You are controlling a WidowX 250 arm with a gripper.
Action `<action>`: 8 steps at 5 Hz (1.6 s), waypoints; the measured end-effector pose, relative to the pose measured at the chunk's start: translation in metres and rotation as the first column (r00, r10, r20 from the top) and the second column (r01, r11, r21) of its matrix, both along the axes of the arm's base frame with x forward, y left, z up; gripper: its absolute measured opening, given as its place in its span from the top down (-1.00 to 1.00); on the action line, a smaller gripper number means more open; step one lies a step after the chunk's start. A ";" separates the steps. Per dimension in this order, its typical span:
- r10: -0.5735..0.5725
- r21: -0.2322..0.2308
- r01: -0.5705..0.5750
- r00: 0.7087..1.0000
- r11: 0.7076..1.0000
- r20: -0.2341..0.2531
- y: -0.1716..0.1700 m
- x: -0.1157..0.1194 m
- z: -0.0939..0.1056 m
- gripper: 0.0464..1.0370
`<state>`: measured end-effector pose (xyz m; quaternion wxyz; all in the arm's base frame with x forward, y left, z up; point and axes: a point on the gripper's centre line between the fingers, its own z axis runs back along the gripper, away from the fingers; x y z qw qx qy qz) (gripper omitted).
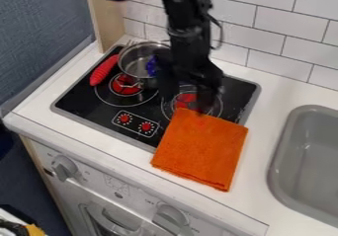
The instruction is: Moved the orange cloth to the top corner of the stove
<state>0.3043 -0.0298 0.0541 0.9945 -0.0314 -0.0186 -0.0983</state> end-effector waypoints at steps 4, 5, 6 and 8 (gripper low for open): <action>0.122 0.063 -0.114 0.985 0.991 -0.124 -0.030 -0.012 -0.051 -0.93; 0.143 0.055 -0.137 0.980 0.989 -0.136 -0.028 0.002 -0.052 -0.93; 0.163 0.050 -0.159 0.980 0.986 -0.114 -0.025 0.039 -0.049 -0.92; 0.163 0.061 -0.160 0.986 0.985 -0.043 -0.017 0.109 -0.046 -0.92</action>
